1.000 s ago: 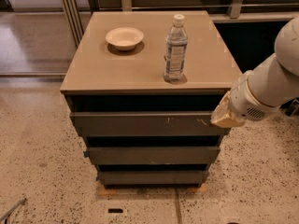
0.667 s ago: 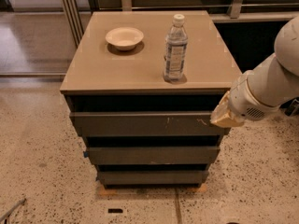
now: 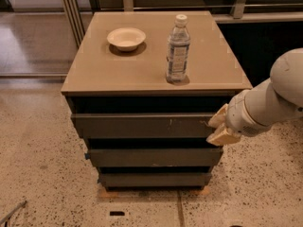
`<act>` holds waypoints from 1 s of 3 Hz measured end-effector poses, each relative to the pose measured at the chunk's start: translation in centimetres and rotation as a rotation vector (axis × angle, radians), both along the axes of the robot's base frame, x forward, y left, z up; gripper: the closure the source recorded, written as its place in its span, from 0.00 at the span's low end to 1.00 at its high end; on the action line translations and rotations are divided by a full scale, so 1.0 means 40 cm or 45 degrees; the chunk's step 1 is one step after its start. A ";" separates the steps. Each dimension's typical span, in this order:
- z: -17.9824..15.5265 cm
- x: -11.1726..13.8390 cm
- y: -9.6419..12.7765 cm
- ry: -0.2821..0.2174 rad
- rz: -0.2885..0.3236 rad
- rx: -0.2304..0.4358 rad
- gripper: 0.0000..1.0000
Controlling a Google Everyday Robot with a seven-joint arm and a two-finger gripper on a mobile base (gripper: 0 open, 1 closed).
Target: Open top drawer
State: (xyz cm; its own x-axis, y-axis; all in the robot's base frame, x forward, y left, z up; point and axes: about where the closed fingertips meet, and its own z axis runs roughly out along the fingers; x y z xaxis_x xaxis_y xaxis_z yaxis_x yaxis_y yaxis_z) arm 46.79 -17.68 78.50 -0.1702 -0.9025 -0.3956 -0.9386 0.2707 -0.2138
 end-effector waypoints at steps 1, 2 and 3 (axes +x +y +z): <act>-0.063 0.029 0.026 -0.031 0.026 0.068 0.01; -0.114 0.065 0.055 -0.036 0.047 0.117 0.00; -0.162 0.094 0.088 -0.013 0.069 0.139 0.00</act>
Offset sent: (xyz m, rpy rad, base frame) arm 0.0474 0.0367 -0.0739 0.1442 -0.0270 0.0538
